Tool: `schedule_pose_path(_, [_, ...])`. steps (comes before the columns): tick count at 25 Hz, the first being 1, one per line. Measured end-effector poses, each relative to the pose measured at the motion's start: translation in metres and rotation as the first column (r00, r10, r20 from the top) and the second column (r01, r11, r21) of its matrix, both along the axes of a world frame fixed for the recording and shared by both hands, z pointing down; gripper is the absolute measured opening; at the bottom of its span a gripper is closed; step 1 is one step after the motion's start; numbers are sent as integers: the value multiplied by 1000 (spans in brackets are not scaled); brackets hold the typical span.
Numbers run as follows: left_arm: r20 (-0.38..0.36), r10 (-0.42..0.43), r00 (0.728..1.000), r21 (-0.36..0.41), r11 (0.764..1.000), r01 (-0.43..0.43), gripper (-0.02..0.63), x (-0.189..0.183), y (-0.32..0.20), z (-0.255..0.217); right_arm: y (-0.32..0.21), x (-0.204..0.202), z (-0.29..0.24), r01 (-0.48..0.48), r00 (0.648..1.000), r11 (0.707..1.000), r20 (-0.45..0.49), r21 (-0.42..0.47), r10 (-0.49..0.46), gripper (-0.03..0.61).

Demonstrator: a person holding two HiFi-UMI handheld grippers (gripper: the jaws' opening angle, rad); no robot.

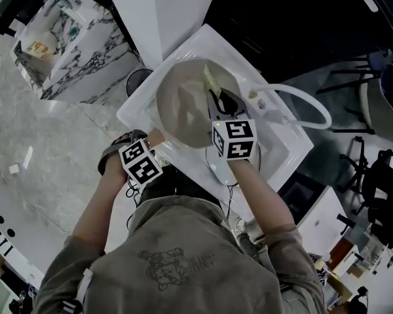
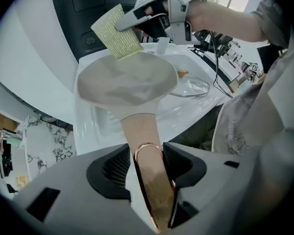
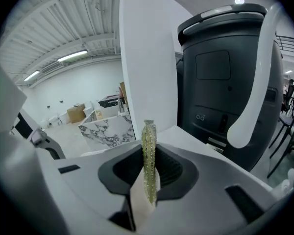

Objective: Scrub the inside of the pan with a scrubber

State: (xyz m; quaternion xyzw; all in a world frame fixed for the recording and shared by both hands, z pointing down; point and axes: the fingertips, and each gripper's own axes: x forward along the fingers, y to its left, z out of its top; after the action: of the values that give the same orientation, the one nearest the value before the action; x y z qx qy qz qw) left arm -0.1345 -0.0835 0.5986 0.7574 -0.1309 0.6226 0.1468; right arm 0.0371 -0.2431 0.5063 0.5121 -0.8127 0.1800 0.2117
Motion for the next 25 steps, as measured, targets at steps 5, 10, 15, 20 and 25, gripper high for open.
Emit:
schedule_pose_path(5, [11, -24, 1000, -10, 1000, 25, 196, -5, -6, 2, -15, 5, 33, -24, 999, 999, -33, -45, 22, 74])
schedule_pose_path(10, [8, -55, 998, -22, 998, 55, 177, -9, -10, 3, -33, 18, 58, -79, 993, 995, -94, -59, 73, 74])
schedule_pose_path(15, [8, -74, 997, -23, 997, 75, 166, -11, -12, 3, -49, 34, 79, -132, 976, 989, -180, -61, 119, 74])
schedule_pose_path(20, [6, -79, 997, -25, 997, 79, 161, -12, -15, 4, -61, 28, 96, -121, 972, 990, -210, -73, 103, 74])
schedule_pose_path(25, [0, -76, 997, -21, 997, 76, 161, -12, -15, 5, -64, 2, 103, -53, 983, 995, -181, -85, 37, 74])
